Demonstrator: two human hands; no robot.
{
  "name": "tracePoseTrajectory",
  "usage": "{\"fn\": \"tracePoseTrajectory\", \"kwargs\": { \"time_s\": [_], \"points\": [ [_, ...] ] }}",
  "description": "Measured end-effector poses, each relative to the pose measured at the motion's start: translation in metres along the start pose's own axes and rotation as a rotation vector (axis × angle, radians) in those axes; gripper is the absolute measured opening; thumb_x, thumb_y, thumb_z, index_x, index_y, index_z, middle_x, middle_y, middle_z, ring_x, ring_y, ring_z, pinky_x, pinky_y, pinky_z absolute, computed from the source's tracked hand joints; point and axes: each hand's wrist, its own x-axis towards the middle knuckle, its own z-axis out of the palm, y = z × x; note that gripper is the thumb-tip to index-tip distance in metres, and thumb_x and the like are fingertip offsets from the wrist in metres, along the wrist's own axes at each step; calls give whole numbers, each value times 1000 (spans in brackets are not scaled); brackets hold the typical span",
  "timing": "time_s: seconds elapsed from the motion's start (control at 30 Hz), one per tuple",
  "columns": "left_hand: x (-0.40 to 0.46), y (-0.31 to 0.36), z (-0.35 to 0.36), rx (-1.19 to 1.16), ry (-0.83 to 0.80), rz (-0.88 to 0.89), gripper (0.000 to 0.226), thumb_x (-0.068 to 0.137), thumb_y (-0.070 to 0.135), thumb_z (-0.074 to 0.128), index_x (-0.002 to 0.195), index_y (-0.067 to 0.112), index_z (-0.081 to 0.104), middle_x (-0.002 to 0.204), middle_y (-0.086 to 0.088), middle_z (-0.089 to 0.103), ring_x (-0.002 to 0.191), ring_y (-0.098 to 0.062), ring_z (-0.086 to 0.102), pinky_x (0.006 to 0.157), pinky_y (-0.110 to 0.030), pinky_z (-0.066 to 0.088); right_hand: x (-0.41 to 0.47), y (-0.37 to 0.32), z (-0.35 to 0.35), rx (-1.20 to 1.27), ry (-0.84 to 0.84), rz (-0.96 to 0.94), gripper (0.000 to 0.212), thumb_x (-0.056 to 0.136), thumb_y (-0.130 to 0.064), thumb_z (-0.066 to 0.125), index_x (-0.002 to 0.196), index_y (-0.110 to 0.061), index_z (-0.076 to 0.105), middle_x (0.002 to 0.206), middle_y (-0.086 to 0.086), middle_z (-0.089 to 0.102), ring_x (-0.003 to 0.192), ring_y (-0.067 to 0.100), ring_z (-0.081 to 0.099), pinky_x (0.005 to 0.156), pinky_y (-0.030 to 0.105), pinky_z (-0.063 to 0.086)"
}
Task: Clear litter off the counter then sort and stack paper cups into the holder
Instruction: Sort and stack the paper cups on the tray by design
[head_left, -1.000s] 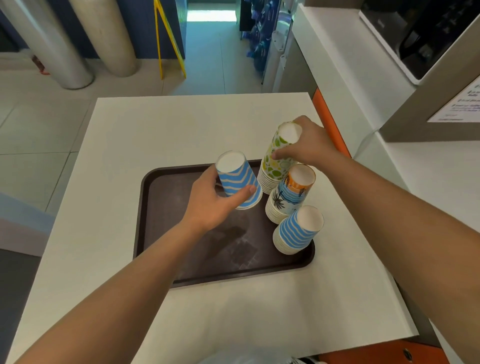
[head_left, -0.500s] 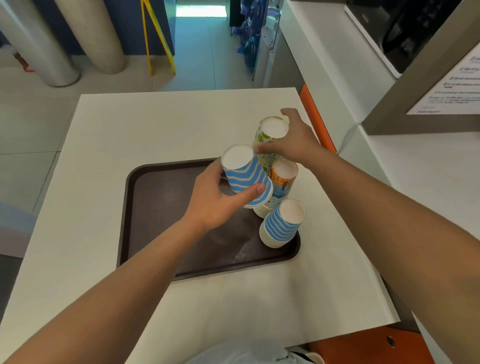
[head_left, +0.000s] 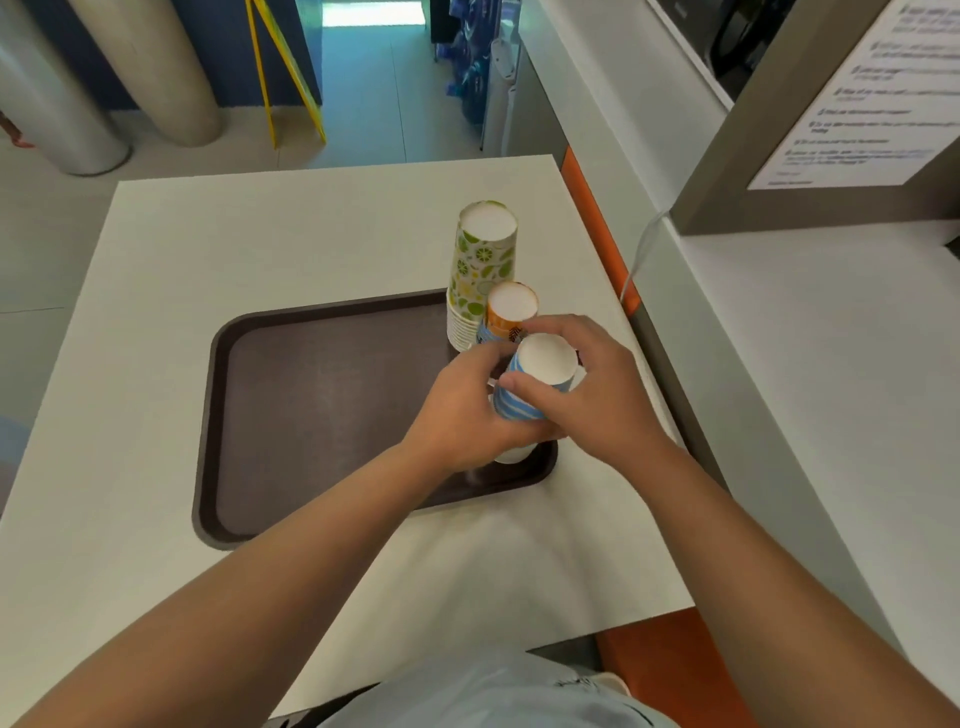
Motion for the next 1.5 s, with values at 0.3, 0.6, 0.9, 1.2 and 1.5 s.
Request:
{"fn": "tracePoseTrajectory", "kwargs": {
  "time_s": [0.3, 0.6, 0.9, 1.2, 1.5],
  "points": [
    [-13, -27, 18, 2, -9, -125, 62, 70, 29, 87, 126, 24, 61, 112, 14, 68, 100, 1, 65, 81, -9, 50, -11, 45, 32, 69, 55, 101, 58, 70, -32, 85, 119, -22, 56, 113, -9, 63, 106, 6, 59, 87, 19, 51],
    [-13, -38, 17, 20, -39, -124, 67, 71, 24, 86, 131, 21, 58, 120, 10, 67, 103, -7, 66, 89, -23, 55, -14, 57, 50, 44, 122, 57, 59, 76, -33, 80, 126, -21, 50, 122, -4, 59, 113, 11, 56, 94, 29, 53],
    [7, -53, -41, 67, 71, -71, 52, 78, 15, 75, 127, 12, 59, 121, 5, 64, 107, -2, 60, 96, -10, 45, -23, 42, 60, 129, 283, 115, 60, 73, -23, 83, 122, -25, 48, 117, -8, 57, 109, 2, 55, 90, 16, 48],
    [59, -47, -32, -4, -102, 119, 70, 79, 27, 79, 139, 19, 44, 130, 15, 55, 116, 7, 49, 92, 0, 34, -35, 36, 87, 135, 450, 286, 68, 74, -26, 83, 128, -23, 44, 122, -13, 55, 110, -3, 52, 89, 7, 44],
    [79, -54, -13, 117, -99, 207, 70, 72, 37, 83, 129, 12, 51, 116, -2, 44, 113, -18, 47, 97, -26, 40, -37, 37, 94, 97, 485, 323, 63, 68, -25, 79, 118, -27, 41, 107, -14, 56, 99, 4, 60, 77, 11, 50]
  ]
}}
